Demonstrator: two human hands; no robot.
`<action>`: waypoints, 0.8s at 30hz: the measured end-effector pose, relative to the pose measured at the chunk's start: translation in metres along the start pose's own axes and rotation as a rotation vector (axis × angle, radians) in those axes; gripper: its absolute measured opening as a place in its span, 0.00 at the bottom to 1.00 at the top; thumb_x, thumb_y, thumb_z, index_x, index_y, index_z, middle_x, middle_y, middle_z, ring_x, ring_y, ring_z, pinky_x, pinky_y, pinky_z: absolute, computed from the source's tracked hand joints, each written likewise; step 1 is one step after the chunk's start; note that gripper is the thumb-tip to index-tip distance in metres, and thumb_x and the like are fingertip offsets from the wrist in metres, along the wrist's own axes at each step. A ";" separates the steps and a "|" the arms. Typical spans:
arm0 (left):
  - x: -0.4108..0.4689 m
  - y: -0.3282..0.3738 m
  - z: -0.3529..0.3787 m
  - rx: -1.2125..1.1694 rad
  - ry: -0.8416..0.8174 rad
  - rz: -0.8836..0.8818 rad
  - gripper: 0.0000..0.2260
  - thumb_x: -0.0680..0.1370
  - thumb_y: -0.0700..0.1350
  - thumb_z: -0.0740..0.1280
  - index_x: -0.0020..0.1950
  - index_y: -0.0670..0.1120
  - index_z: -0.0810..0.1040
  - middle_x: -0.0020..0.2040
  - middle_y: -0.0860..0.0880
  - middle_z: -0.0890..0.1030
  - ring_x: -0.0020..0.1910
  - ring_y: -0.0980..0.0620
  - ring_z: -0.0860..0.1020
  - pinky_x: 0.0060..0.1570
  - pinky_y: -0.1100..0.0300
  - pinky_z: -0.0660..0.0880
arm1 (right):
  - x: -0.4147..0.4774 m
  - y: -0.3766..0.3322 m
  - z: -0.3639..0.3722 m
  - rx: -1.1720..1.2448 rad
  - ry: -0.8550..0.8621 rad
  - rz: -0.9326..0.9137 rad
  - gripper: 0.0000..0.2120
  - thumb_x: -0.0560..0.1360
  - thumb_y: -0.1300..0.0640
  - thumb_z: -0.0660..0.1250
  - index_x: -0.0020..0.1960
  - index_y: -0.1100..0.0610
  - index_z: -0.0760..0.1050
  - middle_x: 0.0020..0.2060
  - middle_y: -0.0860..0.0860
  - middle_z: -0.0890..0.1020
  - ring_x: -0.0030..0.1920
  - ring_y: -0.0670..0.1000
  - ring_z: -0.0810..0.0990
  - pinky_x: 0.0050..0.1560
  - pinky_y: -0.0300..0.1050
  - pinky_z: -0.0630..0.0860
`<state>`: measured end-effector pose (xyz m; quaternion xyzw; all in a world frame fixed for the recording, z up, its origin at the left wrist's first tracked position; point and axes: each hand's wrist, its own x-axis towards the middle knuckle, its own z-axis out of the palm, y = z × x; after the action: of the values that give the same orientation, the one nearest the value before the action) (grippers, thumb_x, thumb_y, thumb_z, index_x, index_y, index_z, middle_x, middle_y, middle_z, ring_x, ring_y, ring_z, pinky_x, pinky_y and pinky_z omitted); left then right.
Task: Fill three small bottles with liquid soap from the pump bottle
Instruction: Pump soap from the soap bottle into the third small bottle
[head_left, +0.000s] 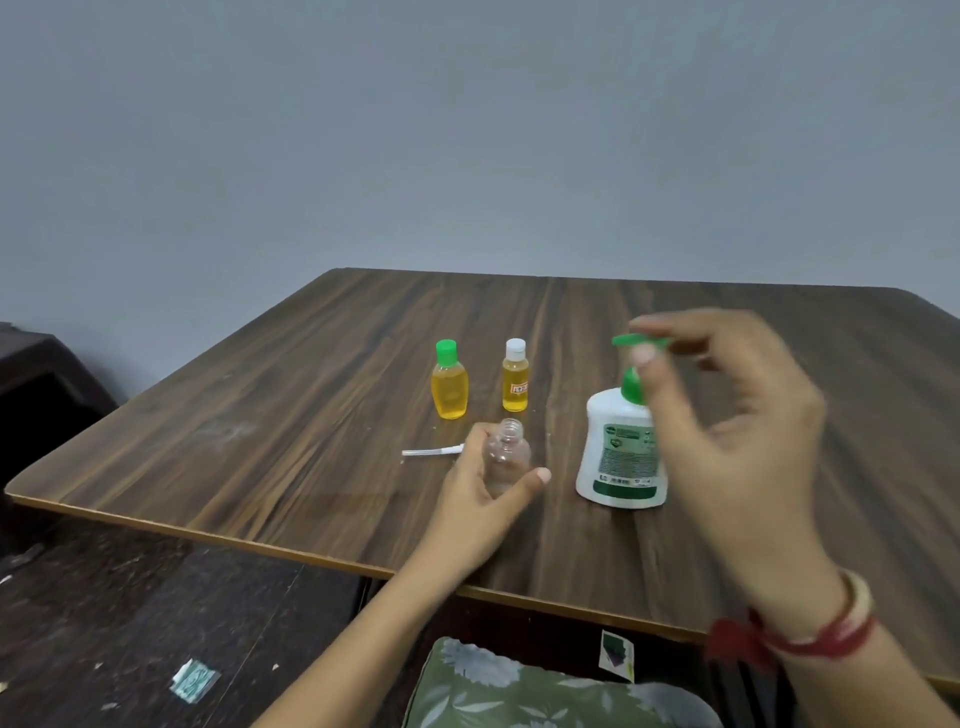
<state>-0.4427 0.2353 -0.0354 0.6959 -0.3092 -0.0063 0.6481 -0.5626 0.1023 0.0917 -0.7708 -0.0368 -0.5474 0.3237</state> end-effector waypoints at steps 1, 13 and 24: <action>0.003 0.004 0.006 0.013 -0.026 0.012 0.13 0.70 0.53 0.71 0.50 0.56 0.71 0.41 0.60 0.77 0.43 0.59 0.76 0.47 0.62 0.72 | 0.008 0.005 -0.008 0.075 0.036 0.060 0.05 0.75 0.62 0.66 0.48 0.55 0.79 0.44 0.47 0.81 0.46 0.46 0.78 0.49 0.40 0.72; 0.042 0.030 0.042 -0.038 -0.037 0.007 0.17 0.68 0.61 0.71 0.47 0.51 0.72 0.37 0.58 0.77 0.36 0.56 0.75 0.38 0.58 0.70 | 0.084 0.082 0.020 0.195 -0.477 0.803 0.10 0.79 0.60 0.60 0.55 0.64 0.76 0.40 0.55 0.79 0.32 0.41 0.78 0.37 0.34 0.71; 0.064 0.053 0.029 0.106 -0.049 0.012 0.19 0.66 0.66 0.70 0.47 0.55 0.73 0.35 0.49 0.80 0.30 0.51 0.76 0.32 0.53 0.70 | 0.098 0.081 0.036 0.024 -0.845 1.024 0.11 0.77 0.50 0.58 0.55 0.48 0.76 0.37 0.45 0.85 0.41 0.47 0.76 0.46 0.47 0.64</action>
<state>-0.4246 0.1831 0.0334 0.7271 -0.3291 -0.0033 0.6025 -0.4612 0.0290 0.1325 -0.8356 0.2045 0.0255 0.5092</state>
